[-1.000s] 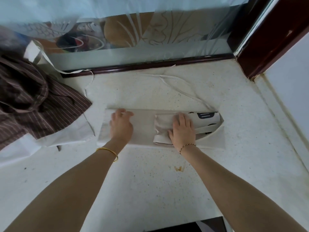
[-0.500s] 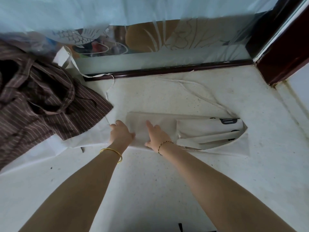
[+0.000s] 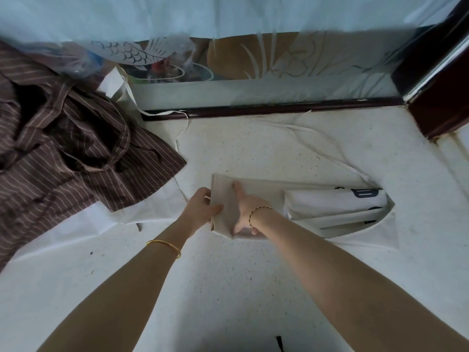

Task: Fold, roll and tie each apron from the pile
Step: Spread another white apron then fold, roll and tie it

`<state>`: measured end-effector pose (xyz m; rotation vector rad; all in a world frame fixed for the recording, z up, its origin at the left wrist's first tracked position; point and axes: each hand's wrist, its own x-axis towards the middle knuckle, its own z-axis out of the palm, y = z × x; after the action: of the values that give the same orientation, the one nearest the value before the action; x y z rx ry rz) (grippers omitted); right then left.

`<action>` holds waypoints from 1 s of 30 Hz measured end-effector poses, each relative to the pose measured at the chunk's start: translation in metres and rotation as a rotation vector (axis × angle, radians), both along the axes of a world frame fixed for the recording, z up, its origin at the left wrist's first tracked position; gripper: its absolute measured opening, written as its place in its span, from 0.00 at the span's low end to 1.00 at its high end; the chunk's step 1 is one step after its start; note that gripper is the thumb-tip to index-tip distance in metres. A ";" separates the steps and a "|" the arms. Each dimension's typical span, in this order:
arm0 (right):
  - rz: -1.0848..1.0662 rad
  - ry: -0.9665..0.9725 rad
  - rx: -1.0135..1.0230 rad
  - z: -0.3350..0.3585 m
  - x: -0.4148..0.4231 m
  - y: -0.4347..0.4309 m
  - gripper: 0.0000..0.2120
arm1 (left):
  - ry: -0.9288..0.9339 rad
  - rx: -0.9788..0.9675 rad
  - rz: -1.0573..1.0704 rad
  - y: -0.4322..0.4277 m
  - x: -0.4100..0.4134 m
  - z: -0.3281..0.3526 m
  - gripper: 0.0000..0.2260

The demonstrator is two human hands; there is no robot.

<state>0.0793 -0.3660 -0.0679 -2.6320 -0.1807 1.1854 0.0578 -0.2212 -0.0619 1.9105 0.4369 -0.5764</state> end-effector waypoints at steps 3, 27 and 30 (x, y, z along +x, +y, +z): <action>-0.106 0.045 0.105 -0.004 0.007 -0.001 0.56 | -0.048 -0.067 -0.062 -0.010 -0.001 0.009 0.11; -0.202 -0.449 -0.022 -0.010 -0.062 -0.099 0.18 | -0.641 0.811 -1.277 -0.074 0.003 -0.005 0.32; -0.158 -0.418 -0.020 -0.013 -0.087 -0.135 0.20 | -0.744 0.795 -1.396 -0.098 -0.008 -0.008 0.27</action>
<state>-0.0080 -0.5012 -0.0812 -2.8184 -0.0337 0.5814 0.0501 -0.3188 -0.0702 2.8142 -1.4699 -0.4766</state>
